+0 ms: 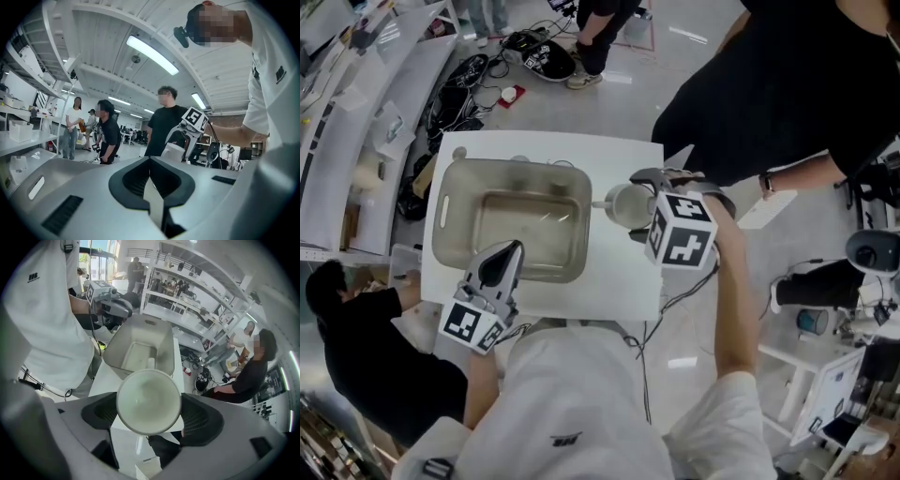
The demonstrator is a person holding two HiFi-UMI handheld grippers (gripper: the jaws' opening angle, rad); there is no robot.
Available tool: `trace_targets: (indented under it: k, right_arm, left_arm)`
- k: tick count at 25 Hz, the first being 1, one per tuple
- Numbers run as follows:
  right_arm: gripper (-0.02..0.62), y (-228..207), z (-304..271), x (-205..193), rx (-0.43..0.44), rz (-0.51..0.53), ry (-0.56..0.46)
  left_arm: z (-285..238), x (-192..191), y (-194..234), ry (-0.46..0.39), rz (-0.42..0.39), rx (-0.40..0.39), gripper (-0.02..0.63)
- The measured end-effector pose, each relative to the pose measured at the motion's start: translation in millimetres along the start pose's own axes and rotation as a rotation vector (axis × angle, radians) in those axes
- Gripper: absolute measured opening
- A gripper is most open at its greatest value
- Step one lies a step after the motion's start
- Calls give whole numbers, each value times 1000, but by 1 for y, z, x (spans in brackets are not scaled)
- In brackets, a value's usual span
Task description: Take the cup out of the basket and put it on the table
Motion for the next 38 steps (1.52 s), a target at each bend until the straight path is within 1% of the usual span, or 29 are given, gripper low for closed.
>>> trace_targets:
  k: [7, 21, 28, 38]
  right_arm:
    - [400, 10, -6, -27, 13, -65, 5]
    - [400, 25, -33, -65, 43, -160, 10]
    - [400, 32, -51, -87, 54, -214, 22]
    - [400, 50, -89, -111, 104, -283, 15]
  left_arm:
    - [-10, 0, -7, 15, -5, -15, 11]
    - [-21, -5, -11, 37, -15, -30, 10]
    - [-27, -5, -16, 45, -20, -36, 11]
    - [-33, -8, -22, 55, -21, -52, 11]
Point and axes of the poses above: the fingertips, and each gripper's own axes: z backward along the fingers, y to its left, x out of its top, the point moved 5 cm from there along z, backward along the fingers, and after that the axes turned 10 degrees about -y, right-handed, at the moved point
